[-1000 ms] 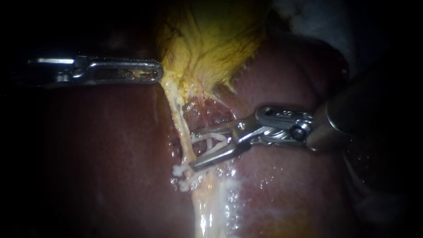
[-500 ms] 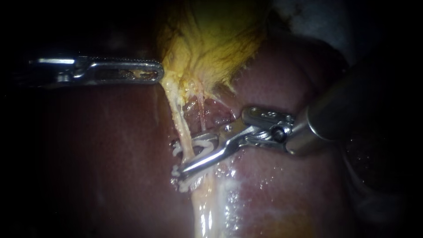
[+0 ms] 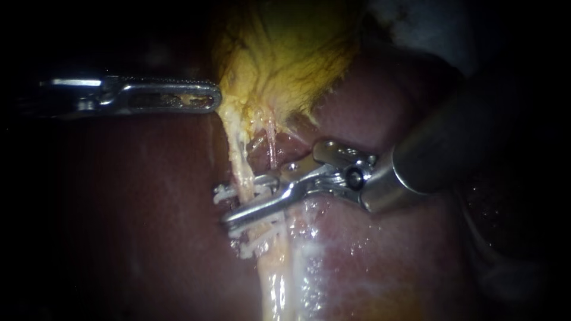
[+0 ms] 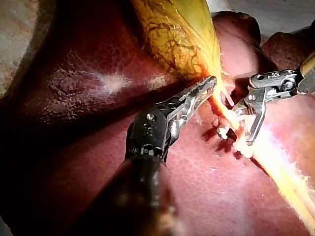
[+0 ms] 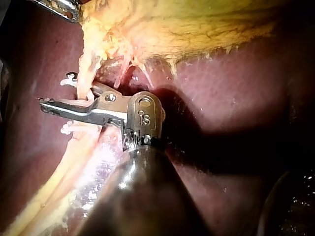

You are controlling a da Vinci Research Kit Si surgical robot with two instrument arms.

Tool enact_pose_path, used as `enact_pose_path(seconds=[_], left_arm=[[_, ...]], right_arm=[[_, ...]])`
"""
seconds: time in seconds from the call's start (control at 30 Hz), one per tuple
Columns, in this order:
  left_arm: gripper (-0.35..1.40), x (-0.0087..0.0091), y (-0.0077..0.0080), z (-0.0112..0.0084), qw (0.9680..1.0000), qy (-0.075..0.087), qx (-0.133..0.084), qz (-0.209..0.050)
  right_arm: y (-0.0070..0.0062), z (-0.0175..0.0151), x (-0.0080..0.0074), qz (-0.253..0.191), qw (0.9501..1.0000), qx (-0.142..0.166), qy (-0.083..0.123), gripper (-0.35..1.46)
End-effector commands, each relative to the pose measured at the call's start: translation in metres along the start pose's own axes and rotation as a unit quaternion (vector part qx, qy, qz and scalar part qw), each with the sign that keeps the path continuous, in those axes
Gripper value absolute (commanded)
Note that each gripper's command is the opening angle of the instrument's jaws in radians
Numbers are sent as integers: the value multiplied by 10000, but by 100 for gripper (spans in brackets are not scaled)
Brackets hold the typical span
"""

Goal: Clipping third clip left tube

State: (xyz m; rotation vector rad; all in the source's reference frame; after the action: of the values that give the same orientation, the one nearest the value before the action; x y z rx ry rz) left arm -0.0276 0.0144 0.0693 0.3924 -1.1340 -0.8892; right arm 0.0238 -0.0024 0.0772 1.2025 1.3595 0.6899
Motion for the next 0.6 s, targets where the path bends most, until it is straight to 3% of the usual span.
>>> enact_pose_path(seconds=[0.03, 0.6], left_arm=[[-35, 0, 0, 0, 10000, -1, 1, 1], [-35, 0, 0, -1, 10000, -1, 1, 1]], right_arm=[[0, 1, 2, 3, 10000, -31, 16, 53], [-2, 3, 28, 71, 9999, -95, 89, 42]])
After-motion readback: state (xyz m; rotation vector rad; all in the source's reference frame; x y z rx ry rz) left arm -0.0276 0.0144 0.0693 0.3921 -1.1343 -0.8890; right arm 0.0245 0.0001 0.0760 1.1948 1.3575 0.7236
